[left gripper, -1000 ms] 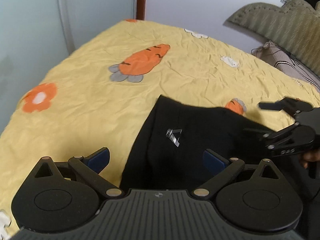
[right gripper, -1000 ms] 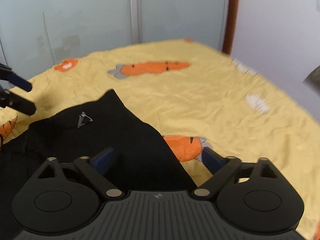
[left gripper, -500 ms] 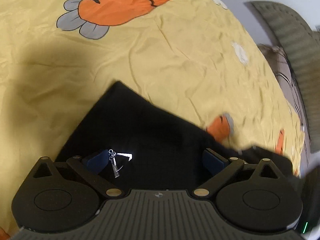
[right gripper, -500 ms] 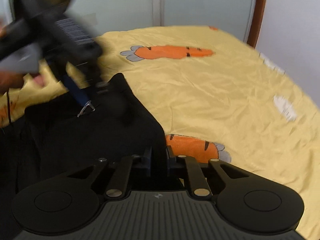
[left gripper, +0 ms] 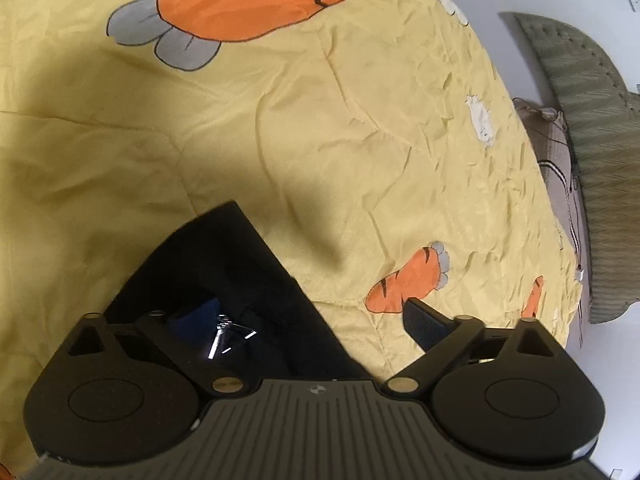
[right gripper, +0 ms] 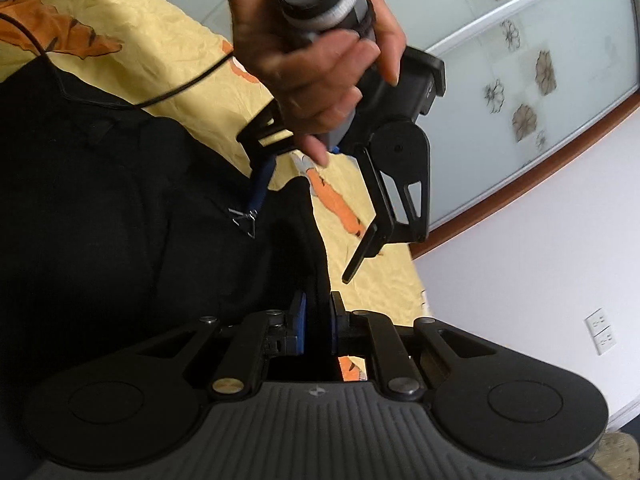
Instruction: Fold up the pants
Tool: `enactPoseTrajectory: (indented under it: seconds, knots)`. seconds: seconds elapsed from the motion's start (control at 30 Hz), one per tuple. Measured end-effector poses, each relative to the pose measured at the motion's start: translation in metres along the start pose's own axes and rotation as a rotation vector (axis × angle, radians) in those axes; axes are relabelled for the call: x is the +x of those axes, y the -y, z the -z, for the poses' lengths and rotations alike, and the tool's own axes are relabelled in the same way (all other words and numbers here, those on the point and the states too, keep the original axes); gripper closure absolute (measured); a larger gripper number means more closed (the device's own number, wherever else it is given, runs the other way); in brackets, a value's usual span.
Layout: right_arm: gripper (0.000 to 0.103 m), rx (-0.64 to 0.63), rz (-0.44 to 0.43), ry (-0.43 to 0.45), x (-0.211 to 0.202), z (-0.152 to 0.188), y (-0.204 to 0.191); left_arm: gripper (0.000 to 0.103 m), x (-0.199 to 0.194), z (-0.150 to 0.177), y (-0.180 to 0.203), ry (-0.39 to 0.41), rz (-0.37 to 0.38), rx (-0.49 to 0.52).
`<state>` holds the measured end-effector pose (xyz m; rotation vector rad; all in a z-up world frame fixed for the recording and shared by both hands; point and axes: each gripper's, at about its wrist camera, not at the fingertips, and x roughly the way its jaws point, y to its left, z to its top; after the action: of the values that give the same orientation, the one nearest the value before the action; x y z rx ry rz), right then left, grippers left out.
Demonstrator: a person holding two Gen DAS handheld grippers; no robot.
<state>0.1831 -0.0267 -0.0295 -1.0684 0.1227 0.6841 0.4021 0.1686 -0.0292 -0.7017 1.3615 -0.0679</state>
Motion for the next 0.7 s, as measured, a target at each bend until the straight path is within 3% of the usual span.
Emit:
enactPoseTrajectory:
  seconds: [0.03, 0.07, 0.1, 0.17, 0.2, 0.27, 0.5, 0.7]
  knots:
    - [0.092, 0.008, 0.007, 0.002, -0.003, 0.0, -0.001, 0.025, -0.003, 0.002, -0.002, 0.009, 0.0, -0.008]
    - [0.092, 0.007, 0.018, 0.005, -0.005, 0.001, -0.002, 0.044, -0.006, 0.003, -0.005, 0.015, 0.001, -0.018]
    - [0.092, 0.0, 0.032, 0.005, -0.007, 0.001, -0.004, 0.054, -0.009, 0.005, -0.008, 0.018, 0.002, -0.022]
    - [0.092, 0.003, 0.041, 0.003, -0.01, 0.0, -0.006, 0.097, -0.013, 0.009, -0.016, 0.002, 0.033, -0.023]
    - [0.092, 0.015, 0.041, 0.004, -0.012, 0.0, -0.005, 0.097, -0.015, 0.013, -0.022, -0.012, 0.075, -0.04]
    - [0.092, 0.025, 0.048, 0.006, -0.013, 0.001, -0.006, 0.097, -0.028, 0.024, -0.023, 0.049, 0.071, -0.019]
    - [0.089, 0.024, 0.073, -0.086, -0.001, -0.005, -0.015, 0.096, -0.086, 0.091, 0.004, 0.406, -0.014, 0.237]
    - [0.089, 0.167, 0.03, -0.228, -0.005, 0.032, 0.01, 0.096, -0.098, 0.125, 0.015, 0.534, -0.078, 0.362]
